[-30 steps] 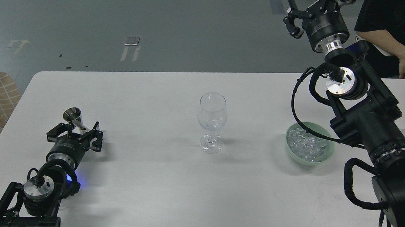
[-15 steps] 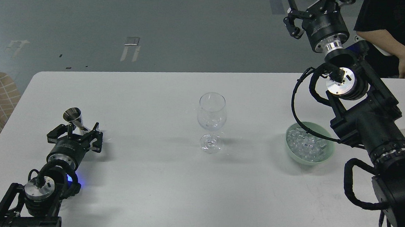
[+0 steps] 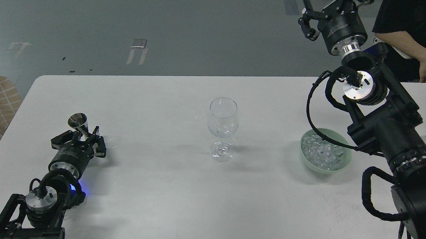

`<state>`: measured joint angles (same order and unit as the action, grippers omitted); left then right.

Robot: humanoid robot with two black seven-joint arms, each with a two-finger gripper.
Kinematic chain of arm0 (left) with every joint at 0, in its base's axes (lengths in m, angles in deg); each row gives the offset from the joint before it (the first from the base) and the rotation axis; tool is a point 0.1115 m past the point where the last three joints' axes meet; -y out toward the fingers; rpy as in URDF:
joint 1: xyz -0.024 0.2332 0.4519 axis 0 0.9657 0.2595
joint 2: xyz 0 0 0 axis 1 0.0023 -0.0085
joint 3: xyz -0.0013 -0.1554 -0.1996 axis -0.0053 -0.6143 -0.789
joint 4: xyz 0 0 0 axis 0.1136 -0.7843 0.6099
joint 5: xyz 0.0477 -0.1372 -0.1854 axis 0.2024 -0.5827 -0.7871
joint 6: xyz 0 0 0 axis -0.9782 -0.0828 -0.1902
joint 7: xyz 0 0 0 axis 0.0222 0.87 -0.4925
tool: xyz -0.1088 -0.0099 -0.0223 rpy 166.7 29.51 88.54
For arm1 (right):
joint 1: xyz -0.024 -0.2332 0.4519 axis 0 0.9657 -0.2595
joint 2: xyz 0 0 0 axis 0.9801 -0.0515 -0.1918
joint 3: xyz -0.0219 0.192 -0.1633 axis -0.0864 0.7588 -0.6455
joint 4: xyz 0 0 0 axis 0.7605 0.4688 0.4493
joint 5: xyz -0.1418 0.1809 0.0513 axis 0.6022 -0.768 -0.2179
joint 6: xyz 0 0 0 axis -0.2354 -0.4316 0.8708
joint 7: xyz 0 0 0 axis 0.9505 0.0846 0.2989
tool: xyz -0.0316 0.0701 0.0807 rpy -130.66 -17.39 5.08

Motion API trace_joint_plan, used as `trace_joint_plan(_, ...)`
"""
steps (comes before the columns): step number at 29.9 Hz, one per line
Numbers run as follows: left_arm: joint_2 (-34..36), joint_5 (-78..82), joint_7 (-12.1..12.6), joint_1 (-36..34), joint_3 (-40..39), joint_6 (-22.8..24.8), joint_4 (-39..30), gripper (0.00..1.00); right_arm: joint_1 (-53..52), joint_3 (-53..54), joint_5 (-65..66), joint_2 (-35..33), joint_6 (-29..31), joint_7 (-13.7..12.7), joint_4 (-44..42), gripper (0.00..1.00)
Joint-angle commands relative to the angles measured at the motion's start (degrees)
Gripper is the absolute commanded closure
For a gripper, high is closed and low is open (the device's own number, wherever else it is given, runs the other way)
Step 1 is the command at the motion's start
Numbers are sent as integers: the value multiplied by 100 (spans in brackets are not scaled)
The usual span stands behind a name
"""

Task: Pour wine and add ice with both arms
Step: 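Lift the jigger off the table with the left gripper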

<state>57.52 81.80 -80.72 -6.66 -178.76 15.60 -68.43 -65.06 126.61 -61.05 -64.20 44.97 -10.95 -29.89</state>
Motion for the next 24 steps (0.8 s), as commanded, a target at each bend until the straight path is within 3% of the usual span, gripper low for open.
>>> trace_joint_plan(1, 0, -17, -9, 0, -4, 5, 4, 79, -1, 0, 0, 0, 0, 0, 0, 0)
trace_joint_plan(11, -71, -17, -61, 0, -13, 31, -5, 100, 8, 0, 0, 0, -9, 0, 0, 0)
trace_joint_plan(24, -79, -228, -44, -35, -22, 31, -49, 100, -1, 0, 0, 0, 0, 0, 0, 0)
